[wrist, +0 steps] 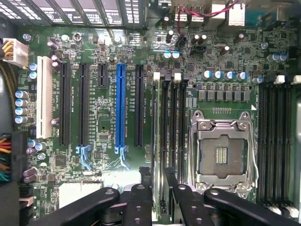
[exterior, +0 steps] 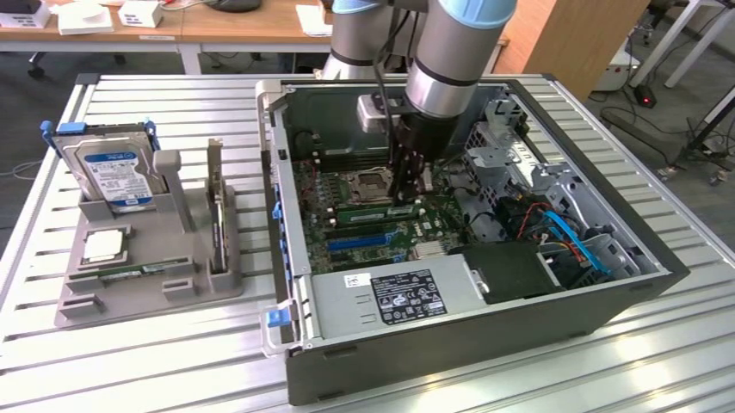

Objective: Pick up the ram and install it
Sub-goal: 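Insert the ram into the slot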

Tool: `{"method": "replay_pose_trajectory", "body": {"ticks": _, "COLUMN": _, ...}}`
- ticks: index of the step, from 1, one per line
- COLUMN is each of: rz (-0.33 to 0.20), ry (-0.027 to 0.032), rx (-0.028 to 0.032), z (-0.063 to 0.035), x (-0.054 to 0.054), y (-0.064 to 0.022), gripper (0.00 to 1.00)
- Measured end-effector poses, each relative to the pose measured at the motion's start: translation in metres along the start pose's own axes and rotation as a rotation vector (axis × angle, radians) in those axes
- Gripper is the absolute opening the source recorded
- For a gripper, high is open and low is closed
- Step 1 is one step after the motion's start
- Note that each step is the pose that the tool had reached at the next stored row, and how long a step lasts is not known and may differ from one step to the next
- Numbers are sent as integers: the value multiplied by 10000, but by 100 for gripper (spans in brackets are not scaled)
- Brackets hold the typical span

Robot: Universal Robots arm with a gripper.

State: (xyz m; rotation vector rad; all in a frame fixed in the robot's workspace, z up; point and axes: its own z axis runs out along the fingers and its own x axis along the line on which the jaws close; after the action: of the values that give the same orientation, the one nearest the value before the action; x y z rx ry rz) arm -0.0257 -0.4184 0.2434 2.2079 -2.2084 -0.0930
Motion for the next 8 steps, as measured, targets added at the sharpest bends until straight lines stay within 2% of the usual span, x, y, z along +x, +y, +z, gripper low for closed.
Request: {"method": "replay_pose_trajectory", "body": {"ticks": 8, "rz": 1, "ry": 0, "rx": 0, "z": -92, "x": -3, "y": 5, "gripper": 24}}
